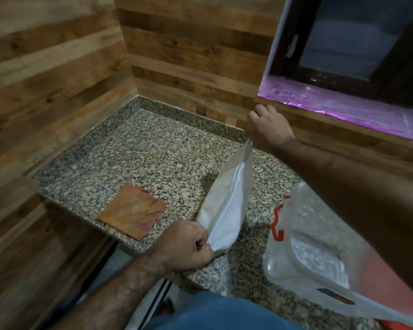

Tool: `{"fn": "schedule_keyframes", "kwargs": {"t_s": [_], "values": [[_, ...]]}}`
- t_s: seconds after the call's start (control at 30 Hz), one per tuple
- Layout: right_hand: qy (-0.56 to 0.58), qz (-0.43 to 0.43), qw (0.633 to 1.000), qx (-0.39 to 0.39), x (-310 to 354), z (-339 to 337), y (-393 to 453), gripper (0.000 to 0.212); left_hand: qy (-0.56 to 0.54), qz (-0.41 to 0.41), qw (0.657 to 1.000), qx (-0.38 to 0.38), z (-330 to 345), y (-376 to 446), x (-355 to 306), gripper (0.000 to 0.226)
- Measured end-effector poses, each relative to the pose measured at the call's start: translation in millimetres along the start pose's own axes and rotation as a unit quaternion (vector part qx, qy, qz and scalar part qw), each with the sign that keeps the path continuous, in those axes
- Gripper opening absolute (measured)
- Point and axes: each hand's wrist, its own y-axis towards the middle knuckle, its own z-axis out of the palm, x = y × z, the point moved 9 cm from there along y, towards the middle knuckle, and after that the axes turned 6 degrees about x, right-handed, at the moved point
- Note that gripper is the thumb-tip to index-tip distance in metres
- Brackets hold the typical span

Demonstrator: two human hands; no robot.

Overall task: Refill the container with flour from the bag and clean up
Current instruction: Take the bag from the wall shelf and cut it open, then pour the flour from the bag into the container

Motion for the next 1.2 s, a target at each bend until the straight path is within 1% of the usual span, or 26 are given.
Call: {"fn": "schedule_keyframes", "kwargs": {"t_s": [0.03, 0.07, 0.13, 0.17, 0.27, 0.3, 0.33, 0.4, 0.47, 0.5, 0.6, 0.77, 0.87, 0.97, 1.1, 1.2], "values": [[0.02, 0.026, 0.999, 0.001, 5.5, -2.7, -7.8, 0.036, -0.01, -0.003, 1.0, 0.007, 0.5, 1.2, 1.6, 0.035], [0.037, 0.062, 0.997, 0.026, 7.9, 0.1, -13.0, 0.047, -0.019, -0.007, 1.0, 0.011, 0.7, 2.5, 3.9, 0.036], [0.051, 0.149, 0.981, 0.117, 7.4, 14.4, -24.7, 0.072, -0.046, -0.031, 0.998, 0.014, -0.6, 5.8, 10.8, 0.042], [0.059, 0.178, 0.969, 0.164, 7.5, 24.1, -32.2, 0.082, -0.067, -0.052, 0.996, 0.014, -2.0, 7.5, 15.5, 0.045], [0.09, 0.199, 0.939, 0.266, 9.7, 52.6, -50.9, 0.111, -0.106, -0.13, 0.986, 0.016, -9.0, 16.1, 26.9, 0.055], [0.113, 0.2, 0.929, 0.29, 11.2, 62.2, -54.7, 0.114, -0.097, -0.159, 0.982, 0.03, -9.2, 19.3, 29.0, 0.06], [0.148, 0.206, 0.917, 0.307, 13.9, 70.8, -58.0, 0.109, -0.077, -0.186, 0.978, 0.05, -7.6, 22.6, 30.0, 0.065], [0.233, 0.241, 0.886, 0.321, 18.2, 85.5, -61.4, 0.086, -0.022, -0.214, 0.973, 0.089, -2.8, 30.0, 28.6, 0.069], [0.287, 0.272, 0.863, 0.315, 22.3, 94.2, -60.5, 0.064, 0.005, -0.214, 0.969, 0.123, 3.8, 37.6, 24.7, 0.059], [0.294, 0.278, 0.86, 0.31, 23.4, 97.0, -58.2, 0.056, 0.014, -0.207, 0.969, 0.137, 7.6, 41.0, 22.2, 0.054], [0.303, 0.301, 0.851, 0.307, 23.2, 103.9, -57.1, 0.042, 0.044, -0.178, 0.969, 0.164, 14.0, 49.1, 13.9, 0.043], [0.313, 0.344, 0.828, 0.312, 12.2, 116.0, -61.5, 0.023, 0.06, -0.15, 0.971, 0.178, 15.4, 54.9, 9.5, 0.046], [0.308, 0.347, 0.835, 0.296, 9.8, 113.4, -57.8, 0.022, 0.068, -0.131, 0.973, 0.177, 15.0, 56.7, 5.7, 0.047], [0.292, 0.329, 0.851, 0.288, 13.3, 105.3, -56.9, 0.03, 0.053, -0.132, 0.975, 0.171, 9.8, 57.4, 1.6, 0.045], [0.236, 0.279, 0.894, 0.259, 22.1, 74.2, -51.4, 0.046, 0.034, -0.12, 0.979, 0.16, -1.6, 58.1, -14.6, 0.043], [0.209, 0.252, 0.918, 0.222, 25.8, 32.8, -45.7, 0.051, 0.041, -0.106, 0.983, 0.147, -11.4, 64.9, -35.8, 0.044]]}}
